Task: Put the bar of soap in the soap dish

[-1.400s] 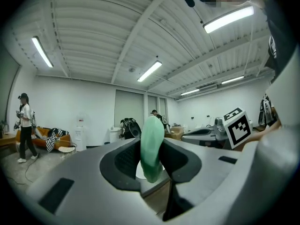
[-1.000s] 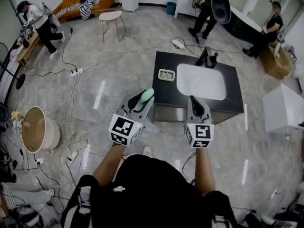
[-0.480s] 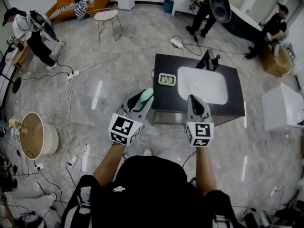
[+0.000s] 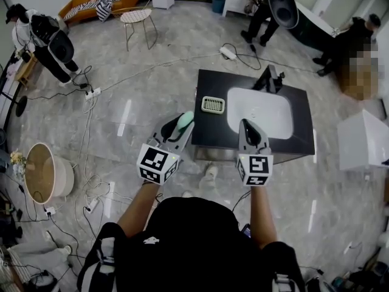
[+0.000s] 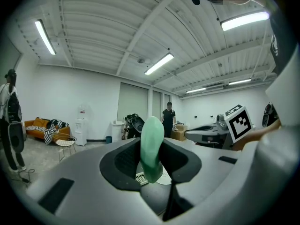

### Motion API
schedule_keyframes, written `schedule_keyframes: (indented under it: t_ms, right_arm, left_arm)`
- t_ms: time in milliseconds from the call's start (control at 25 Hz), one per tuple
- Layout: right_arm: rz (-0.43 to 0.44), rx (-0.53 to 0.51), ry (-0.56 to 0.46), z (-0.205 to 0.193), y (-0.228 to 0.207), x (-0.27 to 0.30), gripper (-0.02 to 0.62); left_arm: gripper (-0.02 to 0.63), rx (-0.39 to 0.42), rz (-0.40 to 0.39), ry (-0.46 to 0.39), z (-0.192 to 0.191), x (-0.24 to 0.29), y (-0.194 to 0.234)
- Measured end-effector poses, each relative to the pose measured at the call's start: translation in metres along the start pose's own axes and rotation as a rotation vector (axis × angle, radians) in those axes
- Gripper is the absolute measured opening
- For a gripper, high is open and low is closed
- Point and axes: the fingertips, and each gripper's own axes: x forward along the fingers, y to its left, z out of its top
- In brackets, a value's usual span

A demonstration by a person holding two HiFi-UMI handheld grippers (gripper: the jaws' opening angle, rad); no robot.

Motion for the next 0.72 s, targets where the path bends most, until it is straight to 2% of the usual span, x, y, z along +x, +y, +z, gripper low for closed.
schedule_keyframes:
  t_ms: [480,720]
  right_arm:
    - [0.027,-0.008,-0.011,0.006,-0.056,0.069,0.034]
    - [0.072,-0.008,-0.009,0.006,-0.076,0.108,0.034]
  left_arm:
    - [0.133,-0.011,0.034,0.014,0.005,0.081,0.027]
    - [0.133,-0.018,0.083,0.035,0.001,0.115,0.043]
